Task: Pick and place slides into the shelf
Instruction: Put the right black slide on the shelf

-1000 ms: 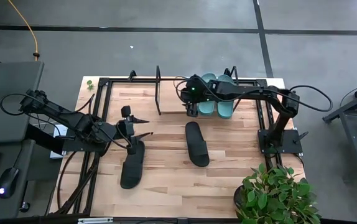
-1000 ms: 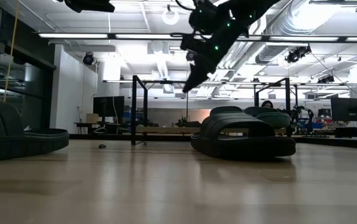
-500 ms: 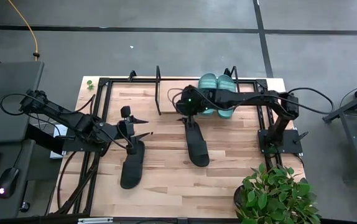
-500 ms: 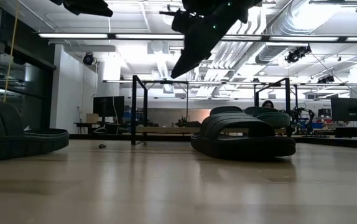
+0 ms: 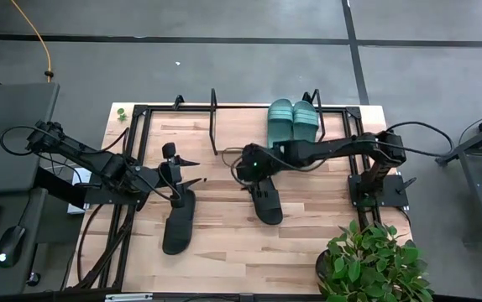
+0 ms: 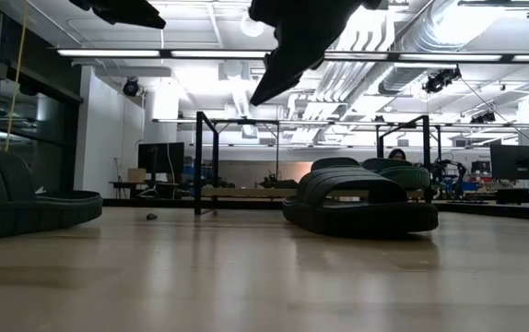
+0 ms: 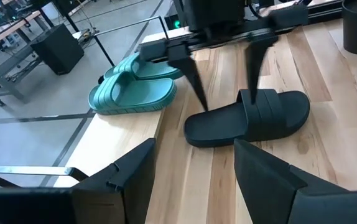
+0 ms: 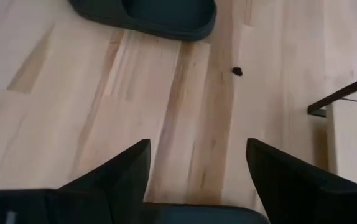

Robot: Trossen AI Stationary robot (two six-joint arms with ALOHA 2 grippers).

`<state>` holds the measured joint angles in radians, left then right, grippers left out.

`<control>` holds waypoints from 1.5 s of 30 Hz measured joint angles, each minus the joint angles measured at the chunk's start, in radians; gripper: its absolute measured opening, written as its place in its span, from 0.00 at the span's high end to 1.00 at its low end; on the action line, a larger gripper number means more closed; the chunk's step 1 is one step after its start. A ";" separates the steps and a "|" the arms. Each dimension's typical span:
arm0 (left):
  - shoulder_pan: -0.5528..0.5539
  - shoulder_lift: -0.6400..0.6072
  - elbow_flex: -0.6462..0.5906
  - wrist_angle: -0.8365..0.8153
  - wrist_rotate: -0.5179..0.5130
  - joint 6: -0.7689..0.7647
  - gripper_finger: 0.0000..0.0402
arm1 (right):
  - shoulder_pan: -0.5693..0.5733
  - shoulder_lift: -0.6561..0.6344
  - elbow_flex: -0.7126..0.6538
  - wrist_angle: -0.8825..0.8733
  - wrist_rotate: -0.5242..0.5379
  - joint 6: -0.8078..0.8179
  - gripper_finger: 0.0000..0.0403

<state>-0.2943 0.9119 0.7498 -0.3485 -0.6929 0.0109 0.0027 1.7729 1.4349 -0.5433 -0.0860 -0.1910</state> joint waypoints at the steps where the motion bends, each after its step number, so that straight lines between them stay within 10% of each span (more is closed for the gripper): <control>1: 0.000 0.000 0.000 0.000 0.000 -0.006 0.51 | 0.012 0.000 0.000 0.000 0.011 0.010 0.37; 45: 0.000 0.000 0.000 -0.128 0.091 -0.274 0.51 | 0.410 0.013 -0.011 -0.282 0.593 0.537 0.37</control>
<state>-0.2947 0.9123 0.7497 -0.4768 -0.6018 -0.2634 0.4130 1.7854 1.4235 -0.8258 0.5069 0.3455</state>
